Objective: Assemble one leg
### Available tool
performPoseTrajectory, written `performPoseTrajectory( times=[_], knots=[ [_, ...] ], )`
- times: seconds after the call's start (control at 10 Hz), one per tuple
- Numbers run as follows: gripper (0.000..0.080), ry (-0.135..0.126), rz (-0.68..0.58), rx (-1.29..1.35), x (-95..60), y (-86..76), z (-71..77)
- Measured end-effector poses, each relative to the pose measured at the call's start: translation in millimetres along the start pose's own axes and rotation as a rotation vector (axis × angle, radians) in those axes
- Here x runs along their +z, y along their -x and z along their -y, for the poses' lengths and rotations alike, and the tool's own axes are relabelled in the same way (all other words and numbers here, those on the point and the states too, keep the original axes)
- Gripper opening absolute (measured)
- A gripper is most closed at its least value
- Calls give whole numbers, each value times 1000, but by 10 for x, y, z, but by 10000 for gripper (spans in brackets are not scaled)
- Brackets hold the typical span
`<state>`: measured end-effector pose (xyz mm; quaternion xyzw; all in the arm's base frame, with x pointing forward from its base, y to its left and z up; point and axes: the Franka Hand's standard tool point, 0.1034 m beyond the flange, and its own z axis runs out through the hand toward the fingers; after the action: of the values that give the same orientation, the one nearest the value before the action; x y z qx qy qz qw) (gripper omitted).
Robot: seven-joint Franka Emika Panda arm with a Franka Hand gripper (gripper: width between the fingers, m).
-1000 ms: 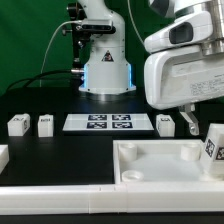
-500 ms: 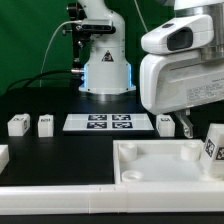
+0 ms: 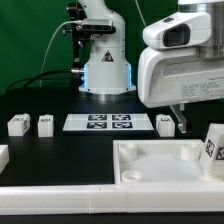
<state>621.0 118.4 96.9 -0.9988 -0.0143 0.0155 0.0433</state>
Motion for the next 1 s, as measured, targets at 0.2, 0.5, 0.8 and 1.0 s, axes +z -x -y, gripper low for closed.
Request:
performPoseTrajectory(
  times=[0.2, 0.5, 0.8, 1.0],
  knots=[
    [649, 5, 1, 9, 31, -26, -87],
    [649, 5, 5, 5, 61, -16, -11],
    [649, 4, 1, 1, 79, -53, 3],
    [649, 4, 4, -4, 84, -70, -3]
  ],
)
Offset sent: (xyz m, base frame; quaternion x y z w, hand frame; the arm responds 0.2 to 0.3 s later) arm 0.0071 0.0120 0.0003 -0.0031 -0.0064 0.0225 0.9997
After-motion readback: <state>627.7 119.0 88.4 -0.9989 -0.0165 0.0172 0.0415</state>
